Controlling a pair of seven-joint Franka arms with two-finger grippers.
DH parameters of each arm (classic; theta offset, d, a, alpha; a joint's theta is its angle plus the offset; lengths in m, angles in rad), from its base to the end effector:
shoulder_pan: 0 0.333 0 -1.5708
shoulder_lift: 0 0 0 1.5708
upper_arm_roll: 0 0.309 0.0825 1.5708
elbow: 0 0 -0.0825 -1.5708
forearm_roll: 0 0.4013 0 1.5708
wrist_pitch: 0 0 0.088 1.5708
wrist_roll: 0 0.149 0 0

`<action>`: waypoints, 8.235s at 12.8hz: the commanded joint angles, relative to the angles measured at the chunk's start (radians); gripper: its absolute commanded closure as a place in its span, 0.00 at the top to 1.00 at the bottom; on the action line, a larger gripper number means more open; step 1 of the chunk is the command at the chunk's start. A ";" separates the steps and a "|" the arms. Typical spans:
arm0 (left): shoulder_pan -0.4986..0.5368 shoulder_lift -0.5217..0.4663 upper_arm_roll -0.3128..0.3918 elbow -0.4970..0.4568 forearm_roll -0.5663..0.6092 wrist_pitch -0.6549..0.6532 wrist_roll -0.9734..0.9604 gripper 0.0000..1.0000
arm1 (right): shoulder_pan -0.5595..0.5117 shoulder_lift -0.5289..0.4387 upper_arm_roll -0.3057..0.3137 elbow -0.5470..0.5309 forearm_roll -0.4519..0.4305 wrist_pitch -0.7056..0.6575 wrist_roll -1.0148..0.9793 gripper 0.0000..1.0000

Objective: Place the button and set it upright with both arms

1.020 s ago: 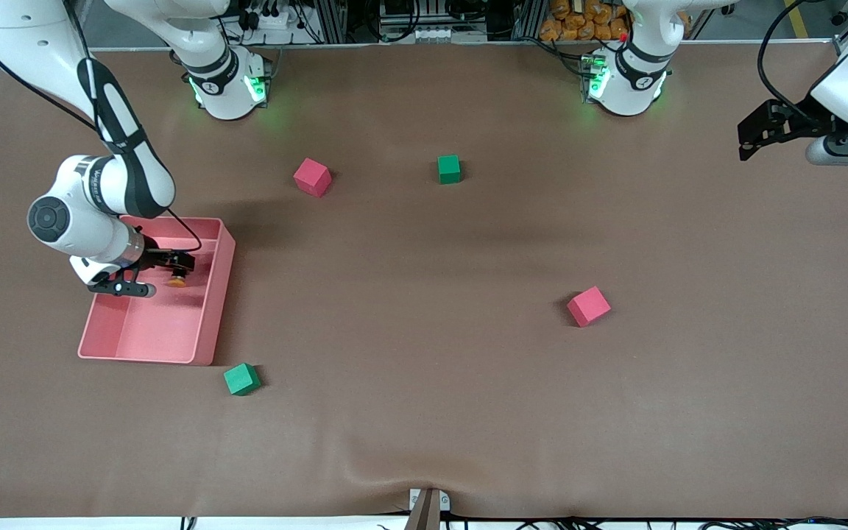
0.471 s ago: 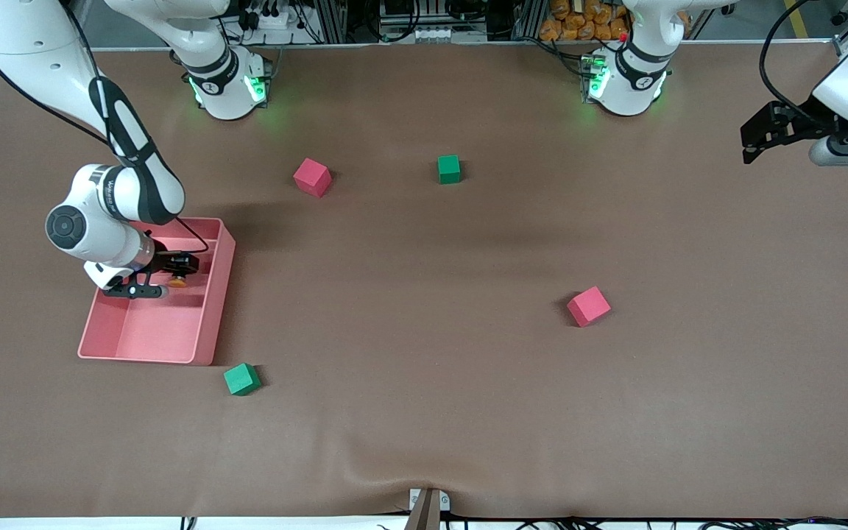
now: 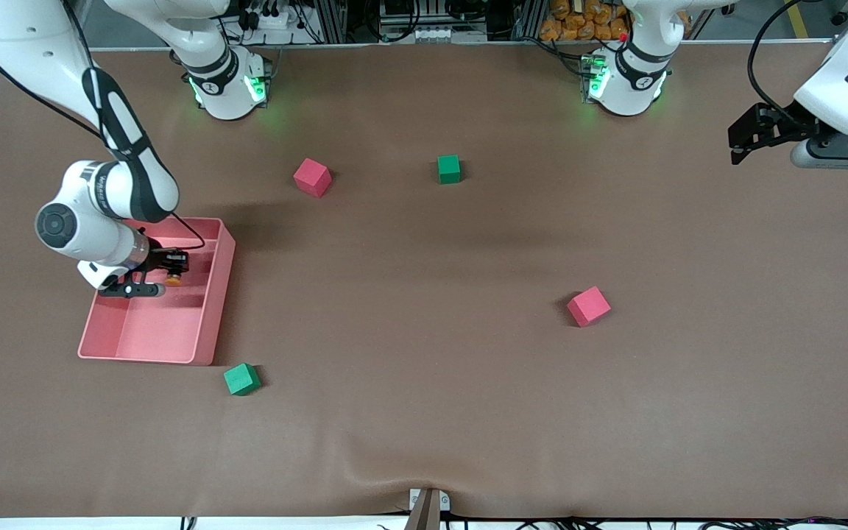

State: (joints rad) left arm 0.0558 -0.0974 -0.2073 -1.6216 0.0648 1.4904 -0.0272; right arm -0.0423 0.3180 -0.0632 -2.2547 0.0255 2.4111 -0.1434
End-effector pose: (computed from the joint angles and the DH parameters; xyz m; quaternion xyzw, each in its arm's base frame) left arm 0.5272 -0.0751 0.5971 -0.9972 0.0594 0.0141 0.0438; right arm 0.5206 -0.0563 0.1462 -0.9967 -0.0095 0.0800 0.0077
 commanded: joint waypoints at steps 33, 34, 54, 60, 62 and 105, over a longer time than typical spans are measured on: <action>-0.019 0.272 -0.026 -0.069 -0.092 -0.072 -0.055 1.00 | 0.940 0.549 -0.004 0.966 -0.007 -0.098 1.167 1.00; -0.036 0.278 -0.026 -0.067 -0.083 -0.072 -0.109 1.00 | 0.925 0.517 -0.004 0.959 -0.007 -0.121 1.162 1.00; -0.599 0.821 -0.032 0.207 -0.131 0.439 -0.444 0.94 | 0.155 -0.390 -0.009 0.531 -0.006 -0.846 0.153 1.00; -0.613 0.872 -0.030 0.207 -0.010 0.569 -0.458 0.93 | -0.066 -0.410 0.060 0.665 0.001 -0.992 0.091 1.00; -0.617 0.884 -0.029 0.204 -0.007 0.583 -0.456 0.80 | -0.111 -0.413 0.118 0.673 -0.003 -1.044 0.091 1.00; -0.990 1.004 -0.017 0.097 1.679 0.719 -2.315 0.00 | -0.036 -0.346 0.019 0.762 0.014 -0.968 0.159 1.00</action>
State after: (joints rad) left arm -0.8866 0.8955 -0.2355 -1.5282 1.6807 2.2869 -2.2993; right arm -0.0668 -0.0233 -0.0558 -1.5019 0.0249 1.4591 -0.0015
